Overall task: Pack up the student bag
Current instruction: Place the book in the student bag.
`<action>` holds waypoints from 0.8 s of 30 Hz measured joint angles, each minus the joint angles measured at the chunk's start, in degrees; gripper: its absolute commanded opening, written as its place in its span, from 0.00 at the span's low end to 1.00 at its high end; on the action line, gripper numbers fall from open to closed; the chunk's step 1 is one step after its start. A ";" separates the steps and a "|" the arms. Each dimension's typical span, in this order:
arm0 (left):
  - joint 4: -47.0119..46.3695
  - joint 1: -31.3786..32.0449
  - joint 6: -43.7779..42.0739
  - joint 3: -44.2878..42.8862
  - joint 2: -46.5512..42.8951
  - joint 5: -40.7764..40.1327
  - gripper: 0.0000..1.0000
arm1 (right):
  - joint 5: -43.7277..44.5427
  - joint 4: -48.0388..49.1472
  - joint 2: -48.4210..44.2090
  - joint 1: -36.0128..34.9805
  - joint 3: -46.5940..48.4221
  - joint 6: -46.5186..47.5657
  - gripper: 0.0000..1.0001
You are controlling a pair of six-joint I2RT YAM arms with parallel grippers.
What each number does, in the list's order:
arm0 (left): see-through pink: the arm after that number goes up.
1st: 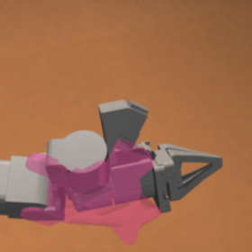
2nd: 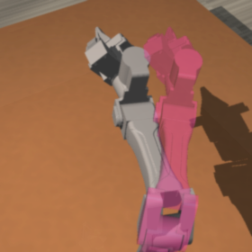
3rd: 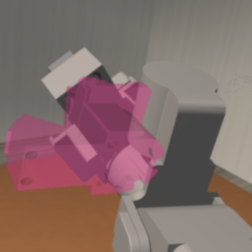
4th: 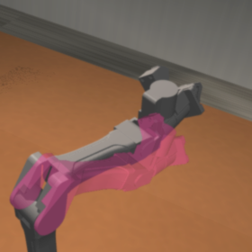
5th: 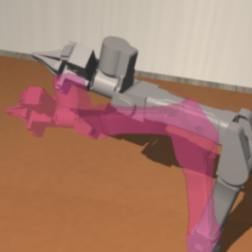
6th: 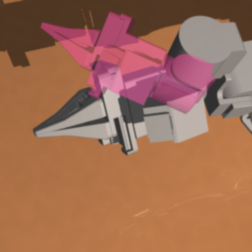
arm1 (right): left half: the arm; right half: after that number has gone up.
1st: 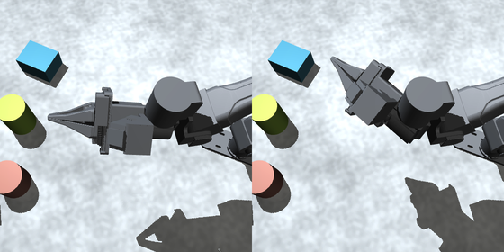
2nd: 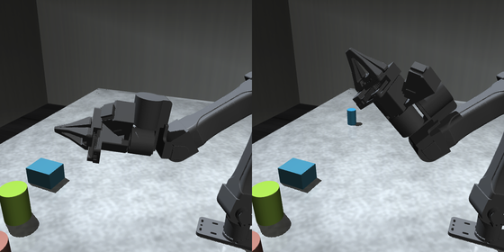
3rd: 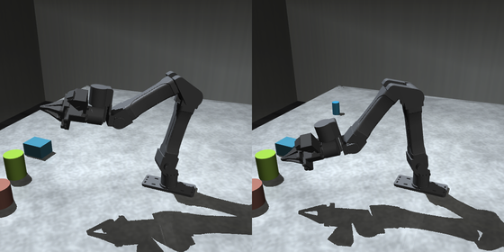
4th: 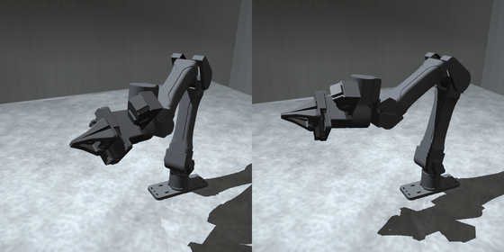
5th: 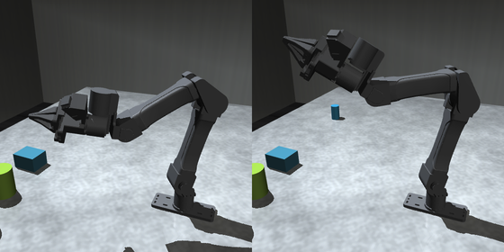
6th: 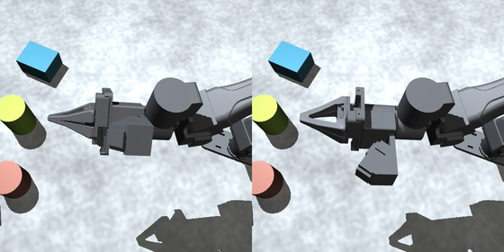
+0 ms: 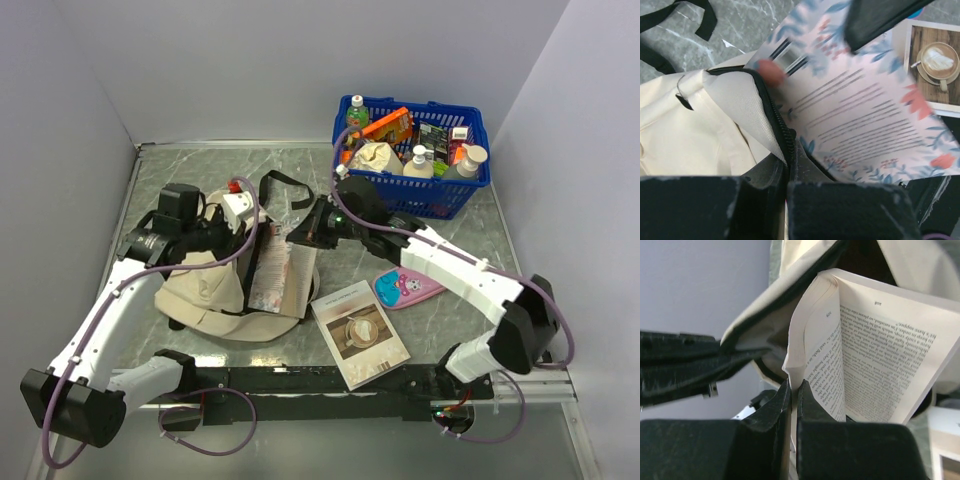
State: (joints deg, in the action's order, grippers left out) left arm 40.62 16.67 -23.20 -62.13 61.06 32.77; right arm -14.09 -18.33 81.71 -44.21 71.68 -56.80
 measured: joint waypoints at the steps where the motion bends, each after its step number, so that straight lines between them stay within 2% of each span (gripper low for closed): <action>1: 0.44 0.00 -0.15 0.00 -0.02 0.20 0.01 | -0.70 0.92 0.87 0.07 -0.04 -0.59 0.00; 11: 2.78 -0.02 -2.32 0.07 -0.59 2.38 0.01 | -8.44 11.13 15.47 1.40 0.50 -5.68 0.00; 24: 3.39 0.00 -2.62 0.09 -0.59 3.37 0.01 | 1.22 27.45 19.96 0.66 -6.03 -8.81 0.00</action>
State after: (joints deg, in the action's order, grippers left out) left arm 44.01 16.67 -25.82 -62.04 60.47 36.14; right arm -12.86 9.13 101.67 -43.55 65.65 -65.60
